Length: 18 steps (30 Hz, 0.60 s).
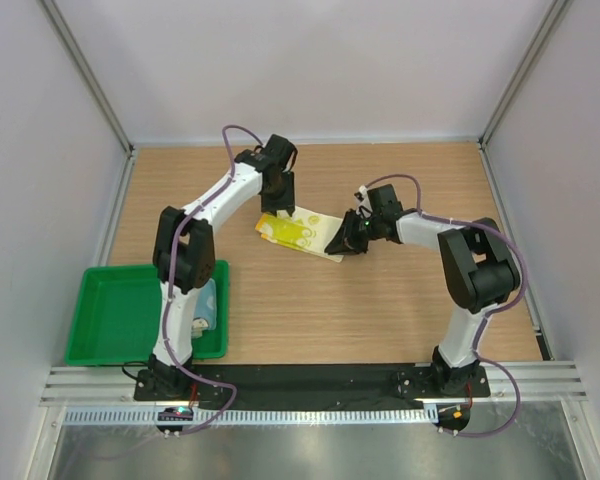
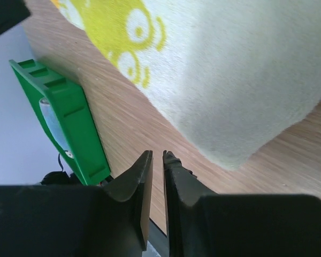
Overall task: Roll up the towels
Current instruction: Fold the towel
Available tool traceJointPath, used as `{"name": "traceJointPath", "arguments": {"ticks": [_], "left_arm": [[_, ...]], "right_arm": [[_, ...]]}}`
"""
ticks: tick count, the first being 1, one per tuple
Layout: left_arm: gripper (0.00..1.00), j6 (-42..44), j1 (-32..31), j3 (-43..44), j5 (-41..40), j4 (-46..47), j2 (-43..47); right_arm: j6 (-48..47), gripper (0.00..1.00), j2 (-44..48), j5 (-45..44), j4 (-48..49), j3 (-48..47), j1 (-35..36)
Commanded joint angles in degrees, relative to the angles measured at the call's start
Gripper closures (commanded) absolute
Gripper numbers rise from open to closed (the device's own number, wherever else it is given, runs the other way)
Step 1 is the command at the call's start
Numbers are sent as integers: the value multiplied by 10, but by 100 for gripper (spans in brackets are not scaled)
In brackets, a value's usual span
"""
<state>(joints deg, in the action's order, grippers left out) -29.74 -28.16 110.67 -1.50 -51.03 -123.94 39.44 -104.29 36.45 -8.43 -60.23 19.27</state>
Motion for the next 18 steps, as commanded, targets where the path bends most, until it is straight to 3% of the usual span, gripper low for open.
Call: {"name": "traceJointPath", "arguments": {"ticks": [1, 5, 18], "left_arm": [[56, 0, 0, 23, 5, -11, -9], [57, 1, 0, 31, 9, -19, -19], [58, 5, 23, -68, -3, 35, -28]], "right_arm": [[16, 80, -26, 13, 50, 13, -1], [13, 82, -50, 8, 68, 37, -5], [4, 83, -28, 7, 81, 108, -6]]}}
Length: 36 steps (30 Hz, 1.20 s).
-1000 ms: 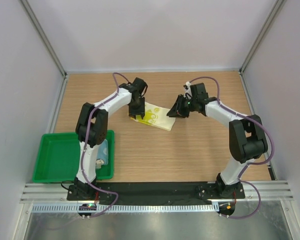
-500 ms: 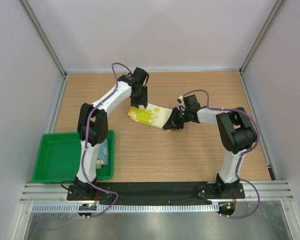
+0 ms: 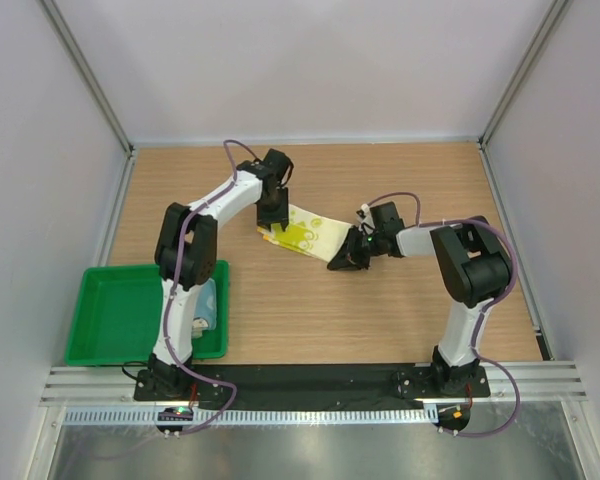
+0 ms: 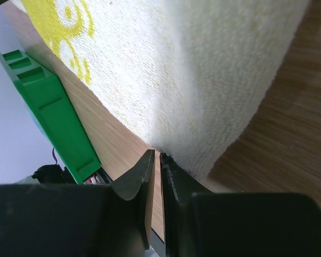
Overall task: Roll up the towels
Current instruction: Fold the towel
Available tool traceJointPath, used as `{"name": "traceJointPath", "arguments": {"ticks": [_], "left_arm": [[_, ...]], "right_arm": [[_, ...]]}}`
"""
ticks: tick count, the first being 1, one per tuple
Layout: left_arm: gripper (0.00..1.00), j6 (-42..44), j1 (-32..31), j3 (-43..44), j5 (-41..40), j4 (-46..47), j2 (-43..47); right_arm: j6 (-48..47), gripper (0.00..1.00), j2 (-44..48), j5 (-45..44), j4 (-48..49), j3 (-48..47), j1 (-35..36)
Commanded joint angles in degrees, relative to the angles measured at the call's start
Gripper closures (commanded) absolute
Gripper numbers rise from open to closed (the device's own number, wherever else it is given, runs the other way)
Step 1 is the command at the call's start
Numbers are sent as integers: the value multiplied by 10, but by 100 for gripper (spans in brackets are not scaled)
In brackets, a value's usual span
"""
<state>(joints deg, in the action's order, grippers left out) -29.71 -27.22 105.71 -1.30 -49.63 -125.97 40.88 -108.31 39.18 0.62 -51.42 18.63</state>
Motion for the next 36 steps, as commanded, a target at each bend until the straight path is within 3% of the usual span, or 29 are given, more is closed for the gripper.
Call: {"name": "traceJointPath", "arguments": {"ticks": [1, 9, 18, 26, 36], "left_arm": [[58, 5, 17, -26, -8, 25, -7], [59, 19, 27, -56, -12, 43, -24], [59, 27, 27, -41, -12, 37, -11], [59, 25, 26, -53, -5, 32, 0], [59, 27, 26, -55, -8, 18, 21]], "right_arm": [[-12, 83, 14, -20, -10, 22, 1], [-10, 83, 36, -1, -16, 33, 3], [-35, 76, 106, 32, -126, -93, 11], [-20, 78, 13, 19, -162, -240, -25], [-48, 82, -90, 0, -144, -227, -84]]}}
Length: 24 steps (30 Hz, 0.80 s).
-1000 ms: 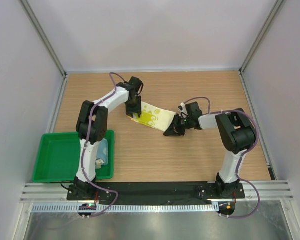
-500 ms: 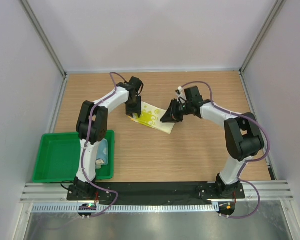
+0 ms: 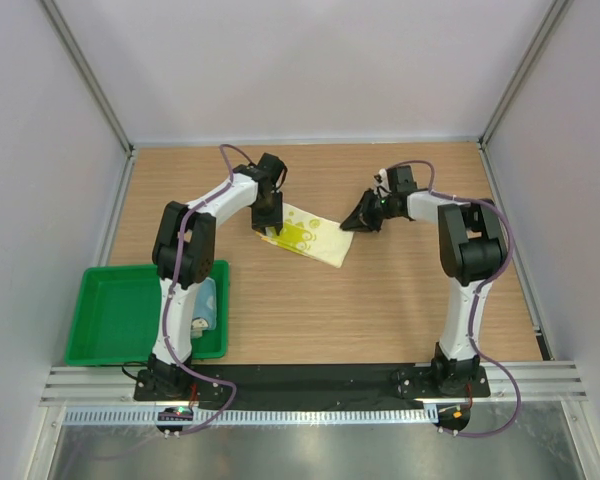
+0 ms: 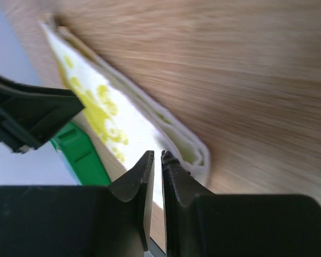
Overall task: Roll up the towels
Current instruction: Fold the towel
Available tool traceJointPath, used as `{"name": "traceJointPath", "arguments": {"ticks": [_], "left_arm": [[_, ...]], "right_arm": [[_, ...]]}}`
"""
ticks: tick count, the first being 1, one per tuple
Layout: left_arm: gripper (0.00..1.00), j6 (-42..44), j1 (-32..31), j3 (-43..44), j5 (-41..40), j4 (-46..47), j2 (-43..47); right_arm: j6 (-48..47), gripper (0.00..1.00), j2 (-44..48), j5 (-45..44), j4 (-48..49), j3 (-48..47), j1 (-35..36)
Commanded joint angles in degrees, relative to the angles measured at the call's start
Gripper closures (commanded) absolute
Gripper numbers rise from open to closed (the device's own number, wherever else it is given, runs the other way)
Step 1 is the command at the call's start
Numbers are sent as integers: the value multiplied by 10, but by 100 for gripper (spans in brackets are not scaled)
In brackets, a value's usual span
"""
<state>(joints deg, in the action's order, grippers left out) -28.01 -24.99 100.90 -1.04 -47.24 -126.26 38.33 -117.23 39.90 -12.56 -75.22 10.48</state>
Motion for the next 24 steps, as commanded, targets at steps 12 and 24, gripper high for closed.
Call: {"name": "traceJointPath", "arguments": {"ticks": [12, 24], "left_arm": [[59, 12, 4, -7, -16, -17, 26], [58, 33, -58, 42, -134, -79, 59]], "right_arm": [[-58, 83, 35, -28, -12, 127, -95], [-67, 74, 195, -63, -86, 144, -86]]}}
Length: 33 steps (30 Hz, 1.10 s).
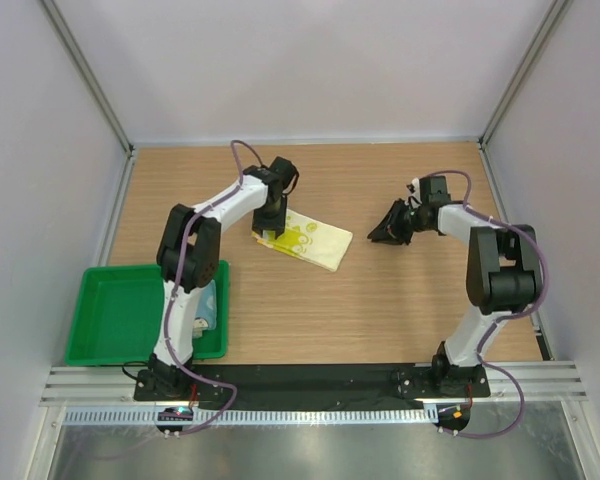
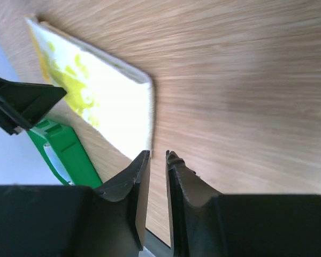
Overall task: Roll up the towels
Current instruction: Fold the towel, then roll the towel
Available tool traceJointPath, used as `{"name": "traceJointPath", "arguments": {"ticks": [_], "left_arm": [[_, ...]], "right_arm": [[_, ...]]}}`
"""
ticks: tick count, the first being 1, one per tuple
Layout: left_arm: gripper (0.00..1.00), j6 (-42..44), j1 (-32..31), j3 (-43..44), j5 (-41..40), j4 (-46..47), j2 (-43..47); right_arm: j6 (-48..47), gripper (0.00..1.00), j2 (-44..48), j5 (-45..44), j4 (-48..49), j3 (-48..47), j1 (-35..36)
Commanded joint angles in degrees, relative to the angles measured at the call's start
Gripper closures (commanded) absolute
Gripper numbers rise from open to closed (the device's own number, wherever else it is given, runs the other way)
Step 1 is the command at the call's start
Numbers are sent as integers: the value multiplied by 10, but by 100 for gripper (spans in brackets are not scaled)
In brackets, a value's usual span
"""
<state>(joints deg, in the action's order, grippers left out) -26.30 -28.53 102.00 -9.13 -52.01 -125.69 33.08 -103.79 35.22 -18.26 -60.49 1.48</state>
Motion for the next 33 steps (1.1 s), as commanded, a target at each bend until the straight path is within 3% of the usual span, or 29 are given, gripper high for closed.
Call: {"name": "traceJointPath", "arguments": {"ticks": [1, 3, 6, 8, 11, 18, 33], "left_arm": [[57, 18, -30, 38, -72, -36, 58], [57, 31, -61, 47, -139, -52, 69], [56, 50, -96, 52, -207, -59, 81], [56, 56, -130, 52, -226, -63, 86], [56, 63, -178, 54, -242, -63, 91], [57, 58, -277, 90, -247, -71, 49], [57, 41, -324, 157, -190, -64, -63]], "right_arm": [[-15, 74, 68, -19, -34, 2, 4], [-12, 73, 99, -33, -48, 7, 4], [2, 71, 153, -149, -89, 12, 0], [16, 70, 177, -221, -108, 17, -8], [38, 69, 206, -260, -123, 20, -33], [47, 69, 222, -289, -143, 26, -49], [35, 67, 242, -263, -154, 37, -107]]}}
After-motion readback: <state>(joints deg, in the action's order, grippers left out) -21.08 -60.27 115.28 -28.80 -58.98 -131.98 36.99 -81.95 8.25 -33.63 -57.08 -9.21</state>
